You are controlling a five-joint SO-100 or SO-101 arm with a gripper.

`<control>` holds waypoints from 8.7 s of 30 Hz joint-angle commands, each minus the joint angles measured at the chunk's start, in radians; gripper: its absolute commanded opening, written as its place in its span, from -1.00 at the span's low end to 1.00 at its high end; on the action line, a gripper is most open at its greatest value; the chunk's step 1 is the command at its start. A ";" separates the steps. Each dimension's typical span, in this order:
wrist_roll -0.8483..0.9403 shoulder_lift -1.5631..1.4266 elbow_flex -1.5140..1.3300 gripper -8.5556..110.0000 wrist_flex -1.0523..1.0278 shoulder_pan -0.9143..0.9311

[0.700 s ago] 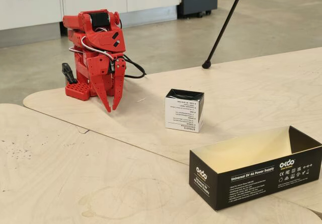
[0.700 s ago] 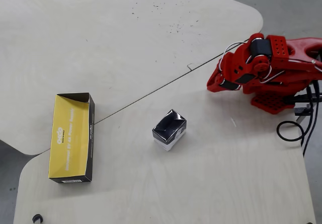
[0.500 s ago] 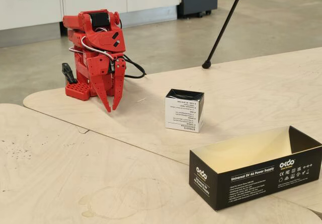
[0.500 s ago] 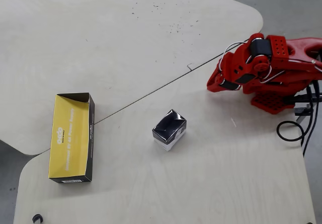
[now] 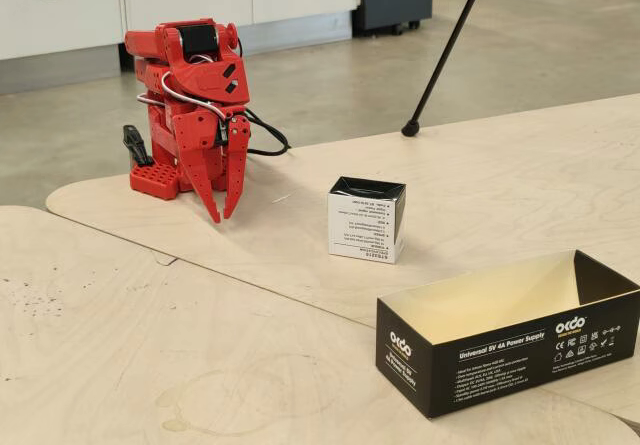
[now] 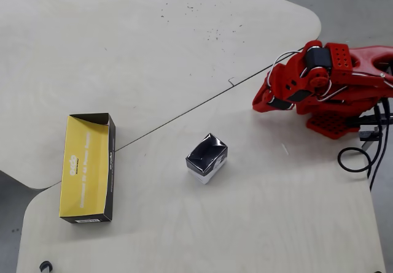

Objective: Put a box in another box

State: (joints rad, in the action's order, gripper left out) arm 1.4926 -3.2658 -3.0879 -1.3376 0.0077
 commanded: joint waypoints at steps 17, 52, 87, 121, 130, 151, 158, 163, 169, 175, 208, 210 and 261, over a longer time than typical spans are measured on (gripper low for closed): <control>0.006 -0.006 0.005 -0.86 -0.061 -0.008; 0.006 -0.006 0.005 -0.86 -0.061 -0.008; -0.822 0.565 0.908 -0.45 0.196 0.195; -0.357 1.243 1.431 -0.19 -0.112 -0.333; 0.123 1.238 1.197 -0.19 0.256 -0.293; 0.255 1.259 0.991 -0.19 0.503 -0.422; 0.249 1.296 0.933 -0.19 0.566 -0.425; 0.249 1.318 0.904 -0.19 0.615 -0.414; 0.270 1.348 0.859 -0.17 0.690 -0.385; 0.302 1.365 0.825 -0.17 0.732 -0.337; 0.140 1.305 0.792 -0.56 0.769 -0.345; 0.025 1.308 0.859 -0.57 0.738 -0.345; -1.255 2.218 2.175 -0.61 0.598 -0.301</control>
State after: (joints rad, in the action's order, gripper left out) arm 0.2194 -0.9863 -0.8912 -0.8023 -0.3022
